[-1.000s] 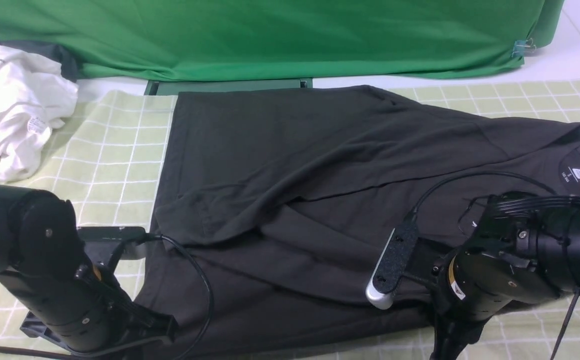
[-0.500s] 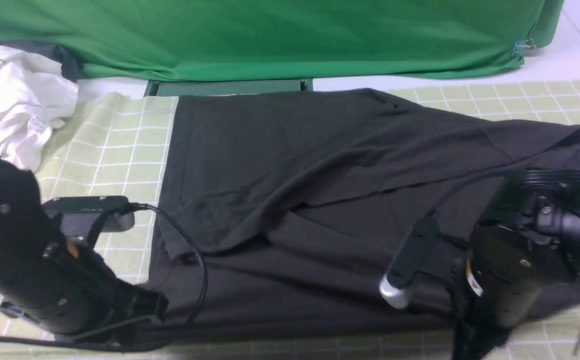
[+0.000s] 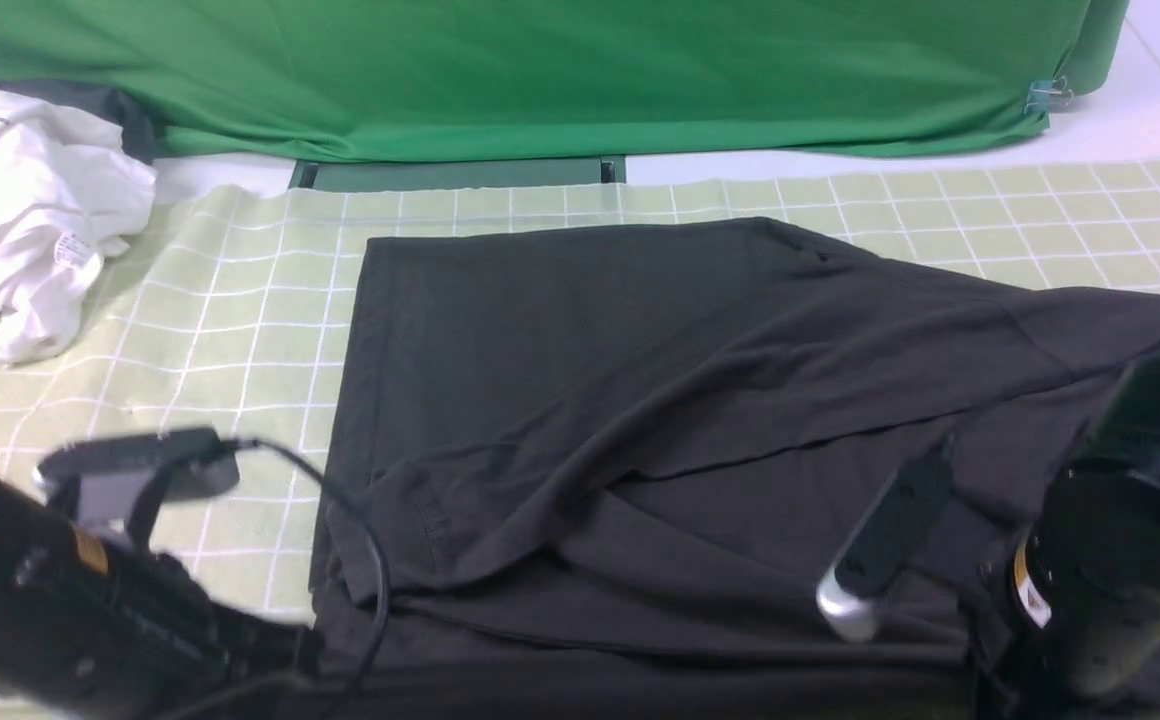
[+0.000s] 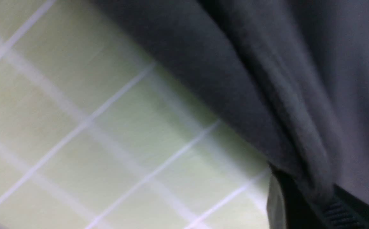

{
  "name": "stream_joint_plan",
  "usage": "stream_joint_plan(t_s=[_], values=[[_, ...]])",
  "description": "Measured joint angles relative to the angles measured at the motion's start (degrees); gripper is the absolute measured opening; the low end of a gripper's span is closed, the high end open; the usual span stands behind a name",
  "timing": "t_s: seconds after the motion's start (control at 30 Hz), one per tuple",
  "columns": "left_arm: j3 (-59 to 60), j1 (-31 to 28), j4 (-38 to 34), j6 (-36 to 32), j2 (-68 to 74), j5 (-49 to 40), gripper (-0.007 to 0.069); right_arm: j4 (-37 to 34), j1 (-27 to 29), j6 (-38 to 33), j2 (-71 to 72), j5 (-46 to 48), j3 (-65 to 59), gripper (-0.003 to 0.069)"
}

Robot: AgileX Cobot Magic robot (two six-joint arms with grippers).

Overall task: Fold a long-sleeved shirt over a green coffee tablecloth.
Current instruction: 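Fold the black garment in half by bringing its near edge over to the far edge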

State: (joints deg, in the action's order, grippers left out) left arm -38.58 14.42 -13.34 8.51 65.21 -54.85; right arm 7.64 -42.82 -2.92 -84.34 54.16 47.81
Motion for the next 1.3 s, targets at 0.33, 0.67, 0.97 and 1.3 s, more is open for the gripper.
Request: stream_joint_plan(t_s=[0.33,0.67,0.97,1.3], values=[[-9.74,-0.06,2.98,5.22,1.29,4.40,0.0018,4.99,4.78,-0.49,-2.74,-0.05,13.90,0.0029],[-21.64,-5.83,3.31,6.30,16.51,11.85,0.0018,2.35,14.92,-8.55,-15.52,-0.09,30.71,0.0029],[-37.56,-6.79,5.68,6.35,32.85,12.72,0.0018,1.85,19.02,-11.43,-30.25,2.87,50.80,0.0029],[-54.01,-9.43,7.80,6.14,47.75,10.86,0.0018,1.81,20.25,-12.22,-42.38,-0.43,62.09,0.0035]])
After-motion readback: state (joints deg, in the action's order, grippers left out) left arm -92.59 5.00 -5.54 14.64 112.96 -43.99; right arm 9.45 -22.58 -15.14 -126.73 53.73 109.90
